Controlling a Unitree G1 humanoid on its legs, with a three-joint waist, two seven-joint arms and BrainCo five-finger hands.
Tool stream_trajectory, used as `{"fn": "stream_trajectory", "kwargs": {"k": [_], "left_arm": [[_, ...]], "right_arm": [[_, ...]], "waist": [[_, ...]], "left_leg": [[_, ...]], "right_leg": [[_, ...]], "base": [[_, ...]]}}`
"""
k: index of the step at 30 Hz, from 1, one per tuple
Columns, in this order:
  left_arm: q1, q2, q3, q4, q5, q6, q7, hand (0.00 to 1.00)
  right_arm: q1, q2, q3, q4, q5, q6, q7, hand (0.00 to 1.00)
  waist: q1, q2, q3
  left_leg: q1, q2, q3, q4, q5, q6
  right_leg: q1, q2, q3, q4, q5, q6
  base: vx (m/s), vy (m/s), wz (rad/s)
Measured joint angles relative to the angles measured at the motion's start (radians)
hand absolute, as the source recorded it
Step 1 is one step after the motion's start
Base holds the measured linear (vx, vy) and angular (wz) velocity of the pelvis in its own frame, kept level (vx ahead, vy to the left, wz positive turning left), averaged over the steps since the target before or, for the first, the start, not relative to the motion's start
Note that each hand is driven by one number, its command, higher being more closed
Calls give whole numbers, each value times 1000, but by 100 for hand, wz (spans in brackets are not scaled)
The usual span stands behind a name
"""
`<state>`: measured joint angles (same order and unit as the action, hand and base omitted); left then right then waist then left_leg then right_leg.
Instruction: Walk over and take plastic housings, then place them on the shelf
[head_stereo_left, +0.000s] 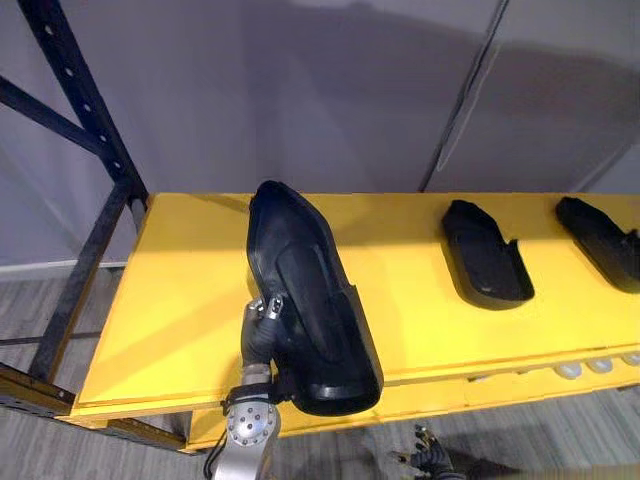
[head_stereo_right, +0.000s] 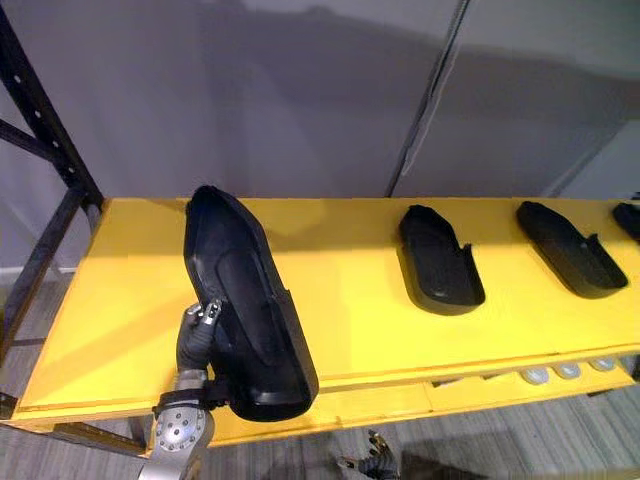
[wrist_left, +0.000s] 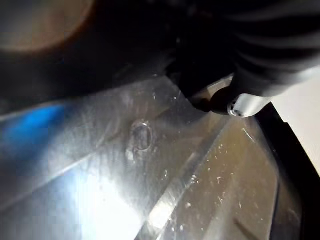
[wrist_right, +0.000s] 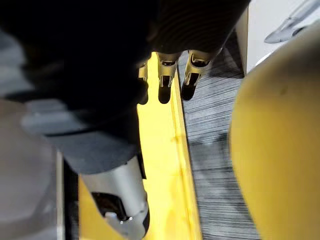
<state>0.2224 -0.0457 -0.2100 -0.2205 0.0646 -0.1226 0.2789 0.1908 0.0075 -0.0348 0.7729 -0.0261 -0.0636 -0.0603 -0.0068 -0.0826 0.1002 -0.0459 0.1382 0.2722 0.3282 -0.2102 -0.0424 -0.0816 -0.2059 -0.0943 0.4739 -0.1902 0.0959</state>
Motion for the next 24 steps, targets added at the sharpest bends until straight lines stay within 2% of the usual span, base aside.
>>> {"fn": "stream_trajectory", "kwargs": {"k": [1, 2, 3, 5, 6, 12, 19, 24], "left_arm": [[-1, -3, -12, -11, 1, 0, 0, 100], [-1, -3, -16, -18, 2, 0, -1, 100], [0, -3, -21, -27, 15, 1, -3, 100], [1, -2, -21, -35, 27, 3, -7, 100], [1, -2, -17, -50, 38, 3, -8, 100], [4, -2, -14, -57, 39, 7, -11, 100], [10, -2, -7, -54, 60, 27, -10, 100], [-25, -1, 54, 15, 61, 53, 1, 100]], "right_arm": [[8, 2, 3, -12, 3, -1, 0, 0], [12, 1, 5, -13, 5, 0, 0, 0], [17, -3, 9, -15, 10, 0, -1, 0], [22, -4, 4, -16, 22, 0, -6, 0], [31, -2, 1, -16, 25, 0, -8, 0], [48, 10, -4, -16, 25, 0, -14, 0], [53, 10, -4, -15, 24, 1, -14, 0], [56, 10, -2, -12, 18, 4, -12, 0]], "waist": [[0, 0, 0], [3, -2, -1], [-1, 5, -3], [0, 14, -8], [5, 13, -9], [21, 11, -30], [24, 16, -55], [24, 15, -64]], "left_leg": [[-4, -21, -7, 0, 0, 0], [-7, -31, -9, -1, -3, 1], [-19, -38, -24, -3, -2, 2], [-19, -32, -29, -14, 13, -1], [-21, -20, -34, -8, 21, -16], [15, 0, -25, -49, 32, -29], [73, 2, 0, -132, 64, -21], [87, 0, 15, -165, 90, -17]], "right_leg": [[18, 34, 15, -13, -68, -23], [30, 29, 14, -42, -86, -29], [49, 32, 21, -96, -104, -6], [51, 43, 9, -114, -97, -12], [64, 50, 2, -119, -86, -12], [123, 82, 3, -214, -37, -22], [151, 90, 7, -264, 46, -30], [151, 96, 31, -294, 87, -39]], "base": [[-106, -98, 15], [-112, -96, 25], [-92, -84, 25], [-35, -71, 21], [51, -47, 6], [85, -13, -3], [32, 66, -6], [-55, 40, -11]]}}
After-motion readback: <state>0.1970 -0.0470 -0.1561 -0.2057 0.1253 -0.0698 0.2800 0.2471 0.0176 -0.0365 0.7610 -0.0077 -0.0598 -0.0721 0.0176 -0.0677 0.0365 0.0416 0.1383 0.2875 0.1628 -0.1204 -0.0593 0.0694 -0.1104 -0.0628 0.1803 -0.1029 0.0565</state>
